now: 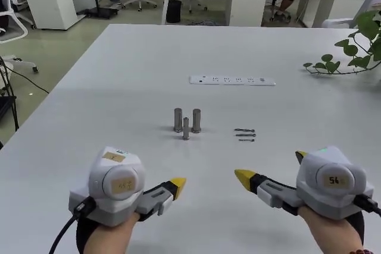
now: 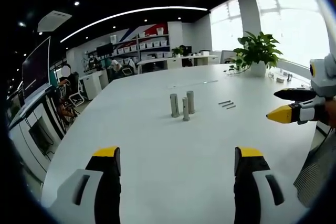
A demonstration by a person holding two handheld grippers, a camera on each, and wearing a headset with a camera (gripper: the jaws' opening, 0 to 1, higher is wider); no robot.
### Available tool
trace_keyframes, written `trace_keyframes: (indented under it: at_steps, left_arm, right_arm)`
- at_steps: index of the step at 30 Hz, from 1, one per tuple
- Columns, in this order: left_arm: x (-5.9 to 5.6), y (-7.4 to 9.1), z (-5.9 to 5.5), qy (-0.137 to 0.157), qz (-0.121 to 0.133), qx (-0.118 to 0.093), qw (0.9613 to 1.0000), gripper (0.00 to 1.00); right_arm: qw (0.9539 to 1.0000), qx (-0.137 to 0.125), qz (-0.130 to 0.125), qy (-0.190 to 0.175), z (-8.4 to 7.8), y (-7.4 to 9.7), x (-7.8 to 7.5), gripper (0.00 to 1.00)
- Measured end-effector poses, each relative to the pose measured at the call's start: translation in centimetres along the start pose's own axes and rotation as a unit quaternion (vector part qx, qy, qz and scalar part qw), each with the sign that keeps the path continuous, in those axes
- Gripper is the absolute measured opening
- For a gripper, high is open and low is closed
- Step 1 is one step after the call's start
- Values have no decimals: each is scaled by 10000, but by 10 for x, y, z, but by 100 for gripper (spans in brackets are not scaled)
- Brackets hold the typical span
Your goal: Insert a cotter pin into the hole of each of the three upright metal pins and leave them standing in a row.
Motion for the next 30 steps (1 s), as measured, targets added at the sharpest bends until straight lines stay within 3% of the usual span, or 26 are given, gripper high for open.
trace_keyframes:
  at_steps: [13,30]
  left_arm:
    - [0,-1,2,-16,-20,-5,10000,87]
    - [3,-2,1,-14,10,101,9999,88]
  right_arm:
    - [9999,-40,127,-37,3,-1,3,83]
    - [9997,-52,169,-168,4,-4,2,90]
Point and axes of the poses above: the centre of the closed fingertips' face, and the gripper's own axes: y roughly backward along the fingers, x roughly to its left, z roughly out of its top, the point moved 3 cm from there along y, roughly backward along the fingers, and after that the axes turned 7 degrees about -x, right-handed, at the moved point
